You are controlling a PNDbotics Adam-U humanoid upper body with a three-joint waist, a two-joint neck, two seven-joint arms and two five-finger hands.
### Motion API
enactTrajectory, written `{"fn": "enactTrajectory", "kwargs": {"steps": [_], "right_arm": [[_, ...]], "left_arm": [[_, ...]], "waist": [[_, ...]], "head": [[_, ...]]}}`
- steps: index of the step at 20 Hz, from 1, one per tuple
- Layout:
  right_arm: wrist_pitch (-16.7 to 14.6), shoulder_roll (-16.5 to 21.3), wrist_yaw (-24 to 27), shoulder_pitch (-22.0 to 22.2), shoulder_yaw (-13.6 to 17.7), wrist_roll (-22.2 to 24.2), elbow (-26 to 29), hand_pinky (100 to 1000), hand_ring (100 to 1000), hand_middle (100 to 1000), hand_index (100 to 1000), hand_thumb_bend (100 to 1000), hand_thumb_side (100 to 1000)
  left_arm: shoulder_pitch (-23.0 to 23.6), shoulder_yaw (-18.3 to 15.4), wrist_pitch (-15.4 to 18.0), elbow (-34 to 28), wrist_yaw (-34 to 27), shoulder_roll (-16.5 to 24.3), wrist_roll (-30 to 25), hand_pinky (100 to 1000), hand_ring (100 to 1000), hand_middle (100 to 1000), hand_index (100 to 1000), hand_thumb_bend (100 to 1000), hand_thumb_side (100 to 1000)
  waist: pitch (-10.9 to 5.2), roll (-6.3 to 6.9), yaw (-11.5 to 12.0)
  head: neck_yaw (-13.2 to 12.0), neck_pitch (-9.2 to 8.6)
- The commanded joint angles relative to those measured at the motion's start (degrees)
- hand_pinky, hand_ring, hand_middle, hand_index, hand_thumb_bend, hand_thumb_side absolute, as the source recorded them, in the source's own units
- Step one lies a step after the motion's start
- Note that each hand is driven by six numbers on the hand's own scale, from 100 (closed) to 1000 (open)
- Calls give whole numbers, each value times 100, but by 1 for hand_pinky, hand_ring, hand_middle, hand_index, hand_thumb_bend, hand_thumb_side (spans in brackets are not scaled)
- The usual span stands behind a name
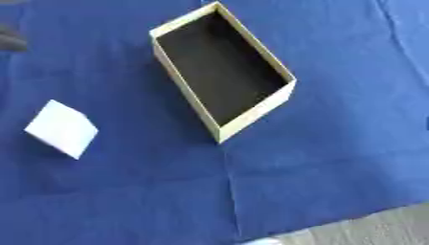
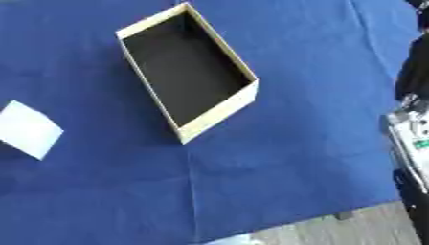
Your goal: Pick up objects on the table and place them in the box.
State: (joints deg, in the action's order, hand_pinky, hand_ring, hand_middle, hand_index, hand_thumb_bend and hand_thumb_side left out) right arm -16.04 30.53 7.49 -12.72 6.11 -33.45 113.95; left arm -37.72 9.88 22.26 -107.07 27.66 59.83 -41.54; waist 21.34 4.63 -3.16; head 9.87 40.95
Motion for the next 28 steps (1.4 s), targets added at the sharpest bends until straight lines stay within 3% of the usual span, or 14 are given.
{"fn": "enactTrajectory", "kwargs": {"steps": [1,12,23,28], "right_arm": [[-34,147,37,-25,84,-9,64,732,880,593,835,100,991],[1,215,60,-53,45,50,64,735,882,595,836,100,993],[18,227,61,-75,9,74,64,737,884,593,836,100,992],[38,227,52,-71,-15,90,64,738,886,593,837,100,993]], "left_arm": [[0,-162,519,-89,45,213,-576,797,932,892,996,936,727],[251,-304,363,-56,112,178,-475,796,929,885,992,912,743],[183,-290,353,-34,142,74,-430,792,929,884,990,885,771],[-117,-48,537,-35,87,-79,-639,801,948,919,1000,971,613]], "waist": [[-237,-115,-9],[-242,-138,162],[-220,-102,218],[-220,-71,211]], "head": [[36,-32],[-718,-124],[-761,-174],[-604,-205]]}}
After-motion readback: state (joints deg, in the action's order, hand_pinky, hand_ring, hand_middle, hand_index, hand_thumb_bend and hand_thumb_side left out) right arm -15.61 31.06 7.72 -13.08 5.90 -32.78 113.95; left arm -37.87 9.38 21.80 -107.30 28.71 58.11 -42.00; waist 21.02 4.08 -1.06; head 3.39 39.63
